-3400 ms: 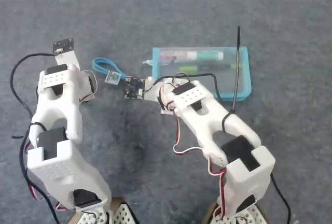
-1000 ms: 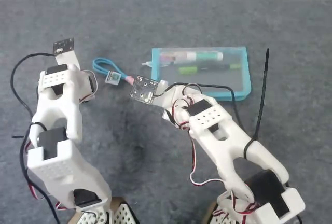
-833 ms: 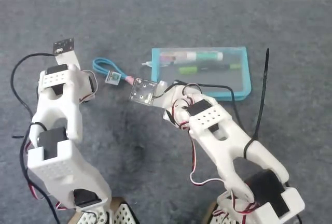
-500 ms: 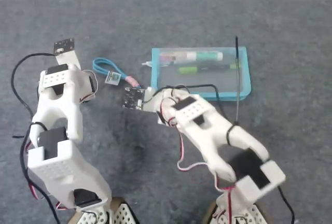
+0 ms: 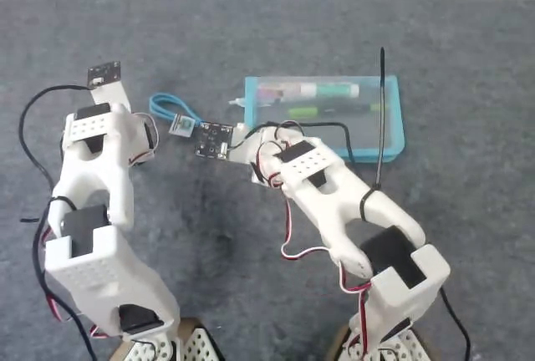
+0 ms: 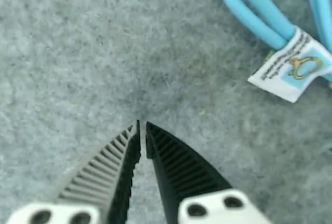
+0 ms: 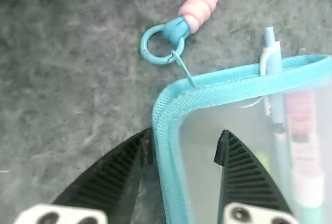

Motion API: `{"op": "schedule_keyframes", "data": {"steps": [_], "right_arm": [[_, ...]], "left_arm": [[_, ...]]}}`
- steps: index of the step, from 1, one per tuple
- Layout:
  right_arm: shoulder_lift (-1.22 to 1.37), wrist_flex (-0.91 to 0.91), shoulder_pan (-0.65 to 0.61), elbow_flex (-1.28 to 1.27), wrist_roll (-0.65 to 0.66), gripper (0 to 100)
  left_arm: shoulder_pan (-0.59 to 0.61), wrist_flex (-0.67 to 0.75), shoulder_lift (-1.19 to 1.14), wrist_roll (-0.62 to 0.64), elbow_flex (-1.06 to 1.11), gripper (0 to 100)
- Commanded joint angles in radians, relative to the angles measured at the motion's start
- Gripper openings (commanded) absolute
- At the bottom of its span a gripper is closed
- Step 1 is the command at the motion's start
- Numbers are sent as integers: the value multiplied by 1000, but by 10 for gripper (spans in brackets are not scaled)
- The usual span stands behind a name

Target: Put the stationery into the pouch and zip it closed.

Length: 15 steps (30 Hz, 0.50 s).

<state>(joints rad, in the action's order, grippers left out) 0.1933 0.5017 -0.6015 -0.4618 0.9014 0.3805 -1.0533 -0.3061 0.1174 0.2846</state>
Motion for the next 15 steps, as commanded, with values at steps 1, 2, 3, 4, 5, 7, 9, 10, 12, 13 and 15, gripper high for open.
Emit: {"op": "schedule_keyframes", "data": {"steps": [1,2,3,4,5,7,9,10,12,13,15], "right_arm": [[-18,25,18,58,51,209],[-7,22,16,58,60,208],[7,15,18,58,60,208],[18,15,18,61,60,203],[25,13,19,63,61,184],[33,13,19,63,63,116],[38,13,19,63,63,55],[38,13,19,63,63,39],[39,13,19,63,60,37],[39,13,19,63,60,35],[39,13,19,63,58,37]], "left_arm": [[-11,11,6,-11,-48,13],[-11,11,6,-11,-48,13],[-11,11,6,-11,-48,13],[-11,11,6,-11,-48,13],[-11,11,6,-11,-48,13],[-11,11,6,-11,-48,13],[-11,11,6,-11,-47,13],[-11,11,6,-11,-47,13],[-11,9,6,-11,-47,13],[-11,9,6,-11,-47,13],[-11,9,6,-11,-47,13]]}}
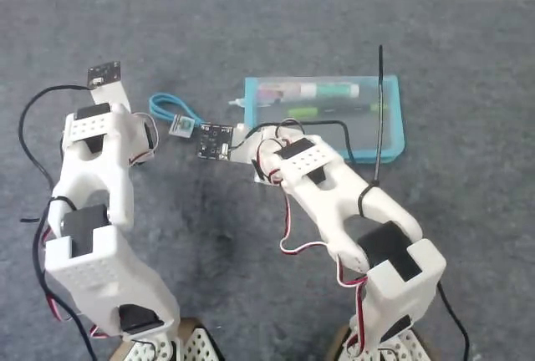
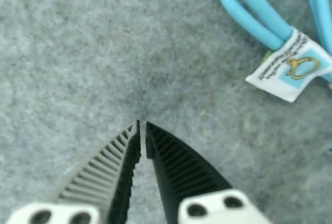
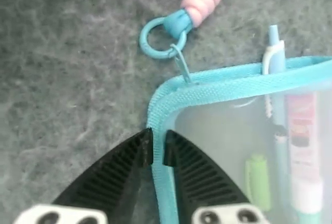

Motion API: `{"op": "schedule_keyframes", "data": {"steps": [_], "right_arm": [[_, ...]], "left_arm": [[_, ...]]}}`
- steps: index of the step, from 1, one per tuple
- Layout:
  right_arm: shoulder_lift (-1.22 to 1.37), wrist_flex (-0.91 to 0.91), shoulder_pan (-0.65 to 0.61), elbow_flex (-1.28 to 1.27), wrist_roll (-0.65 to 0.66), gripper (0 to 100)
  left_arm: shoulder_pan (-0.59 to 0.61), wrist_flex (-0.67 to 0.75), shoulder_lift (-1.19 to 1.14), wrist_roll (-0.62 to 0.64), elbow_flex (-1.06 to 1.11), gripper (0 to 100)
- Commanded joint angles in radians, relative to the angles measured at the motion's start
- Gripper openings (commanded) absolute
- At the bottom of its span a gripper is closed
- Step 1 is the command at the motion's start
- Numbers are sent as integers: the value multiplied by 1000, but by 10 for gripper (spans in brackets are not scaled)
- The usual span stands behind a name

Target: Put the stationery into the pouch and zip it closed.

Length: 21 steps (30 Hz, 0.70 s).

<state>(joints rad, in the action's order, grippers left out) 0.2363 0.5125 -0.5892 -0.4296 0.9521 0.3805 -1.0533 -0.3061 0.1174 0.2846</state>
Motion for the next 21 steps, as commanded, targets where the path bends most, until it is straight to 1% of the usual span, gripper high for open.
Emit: {"op": "schedule_keyframes", "data": {"steps": [1,3,4,8,10,13,16,18,21], "right_arm": [[-8,10,7,31,3,38],[-13,21,8,26,-38,43],[-13,35,8,28,-52,61],[-13,71,2,26,-51,214],[-13,84,2,26,-49,262],[-38,110,13,29,-49,245],[-150,136,51,32,-68,205],[-232,140,77,43,-155,194],[-297,186,120,94,-281,211]], "left_arm": [[-11,9,6,-11,-47,13],[-11,9,6,-11,-47,13],[-11,9,6,-11,-47,13],[-11,9,6,-12,-47,13],[-11,9,6,-12,-47,13],[-11,9,6,-12,-47,13],[-11,9,6,-12,-47,13],[-11,9,6,-12,-47,13],[-11,9,6,-12,-47,13]]}}
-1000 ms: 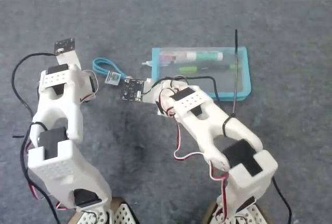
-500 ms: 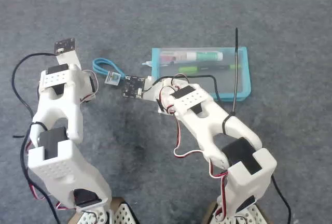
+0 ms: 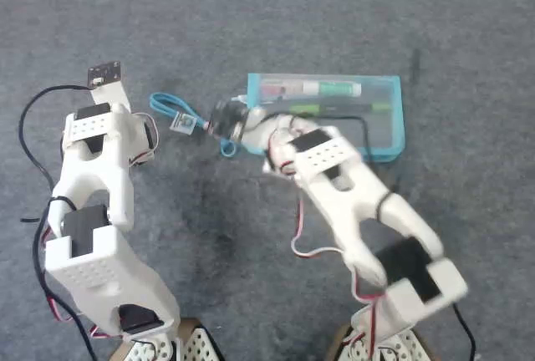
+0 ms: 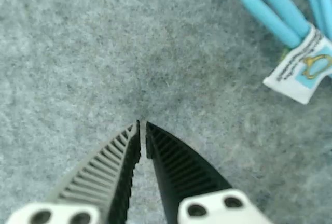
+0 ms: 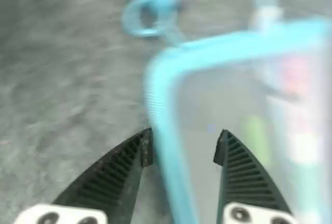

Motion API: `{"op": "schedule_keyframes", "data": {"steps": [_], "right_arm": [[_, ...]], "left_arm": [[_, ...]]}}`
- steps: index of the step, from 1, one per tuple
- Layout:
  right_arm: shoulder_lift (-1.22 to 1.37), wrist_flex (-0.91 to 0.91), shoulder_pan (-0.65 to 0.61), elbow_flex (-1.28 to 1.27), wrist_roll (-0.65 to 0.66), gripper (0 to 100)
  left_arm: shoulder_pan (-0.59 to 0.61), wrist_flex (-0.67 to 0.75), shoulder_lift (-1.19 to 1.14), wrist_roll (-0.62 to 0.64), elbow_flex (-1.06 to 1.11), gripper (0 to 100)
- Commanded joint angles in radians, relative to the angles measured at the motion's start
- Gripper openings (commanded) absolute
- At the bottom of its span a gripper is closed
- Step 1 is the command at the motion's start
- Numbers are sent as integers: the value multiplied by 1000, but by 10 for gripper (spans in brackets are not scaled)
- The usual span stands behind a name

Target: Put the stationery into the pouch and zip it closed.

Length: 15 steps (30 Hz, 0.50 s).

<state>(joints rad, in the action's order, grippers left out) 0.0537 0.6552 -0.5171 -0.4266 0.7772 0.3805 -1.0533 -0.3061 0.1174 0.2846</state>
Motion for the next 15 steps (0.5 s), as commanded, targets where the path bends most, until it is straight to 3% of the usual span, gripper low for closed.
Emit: {"op": "schedule_keyframes", "data": {"steps": [1,5,8,12,15], "right_arm": [[-114,85,65,123,-140,217],[-88,262,145,233,-290,221],[-81,377,277,292,-448,221],[-53,410,473,315,-575,220],[-4,430,533,319,-624,220]], "left_arm": [[-11,9,6,-12,-47,13],[-11,14,6,-12,-47,13],[-14,14,6,-12,-47,13],[-29,15,6,-12,-47,13],[-34,15,6,-12,-47,13]]}}
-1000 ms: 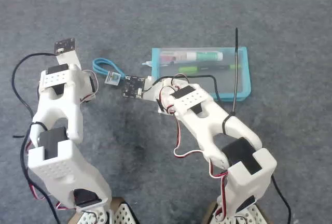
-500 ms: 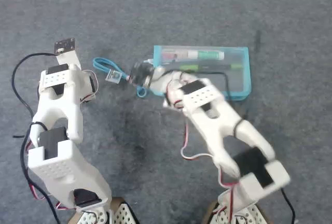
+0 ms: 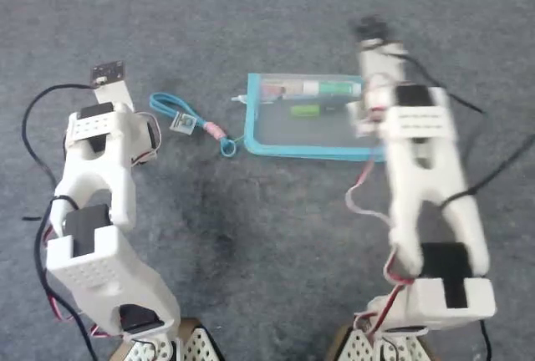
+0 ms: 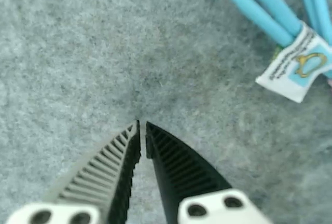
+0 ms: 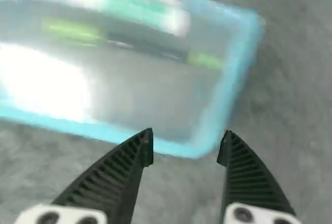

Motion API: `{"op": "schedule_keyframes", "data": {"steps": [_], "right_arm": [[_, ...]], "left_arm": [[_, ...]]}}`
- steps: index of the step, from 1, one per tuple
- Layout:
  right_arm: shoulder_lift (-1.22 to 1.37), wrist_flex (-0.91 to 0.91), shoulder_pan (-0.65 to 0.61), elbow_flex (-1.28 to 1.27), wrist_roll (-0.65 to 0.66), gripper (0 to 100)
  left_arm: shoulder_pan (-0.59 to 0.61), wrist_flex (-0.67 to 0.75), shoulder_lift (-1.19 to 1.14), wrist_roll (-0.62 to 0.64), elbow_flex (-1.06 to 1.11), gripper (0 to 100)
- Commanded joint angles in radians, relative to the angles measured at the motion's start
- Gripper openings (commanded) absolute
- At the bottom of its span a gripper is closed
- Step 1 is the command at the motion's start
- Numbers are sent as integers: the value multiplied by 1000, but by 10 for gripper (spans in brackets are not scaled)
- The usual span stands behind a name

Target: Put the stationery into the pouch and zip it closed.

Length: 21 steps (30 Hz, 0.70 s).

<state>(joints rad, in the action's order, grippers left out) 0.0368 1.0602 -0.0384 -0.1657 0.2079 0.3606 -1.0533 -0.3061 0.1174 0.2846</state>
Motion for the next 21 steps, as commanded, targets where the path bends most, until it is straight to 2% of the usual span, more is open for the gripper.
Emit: {"op": "schedule_keyframes", "data": {"steps": [1,6,11,16,21], "right_arm": [[38,31,62,58,-83,220],[148,35,36,60,-206,220],[153,41,10,61,-267,220],[96,48,21,38,-216,220],[-36,-114,28,-176,-209,220]], "left_arm": [[-14,15,6,-12,-47,13],[-15,17,6,-11,-54,13],[-158,17,6,-14,-151,13],[-327,-21,6,-17,-315,13],[-376,-41,5,91,-447,13]]}}
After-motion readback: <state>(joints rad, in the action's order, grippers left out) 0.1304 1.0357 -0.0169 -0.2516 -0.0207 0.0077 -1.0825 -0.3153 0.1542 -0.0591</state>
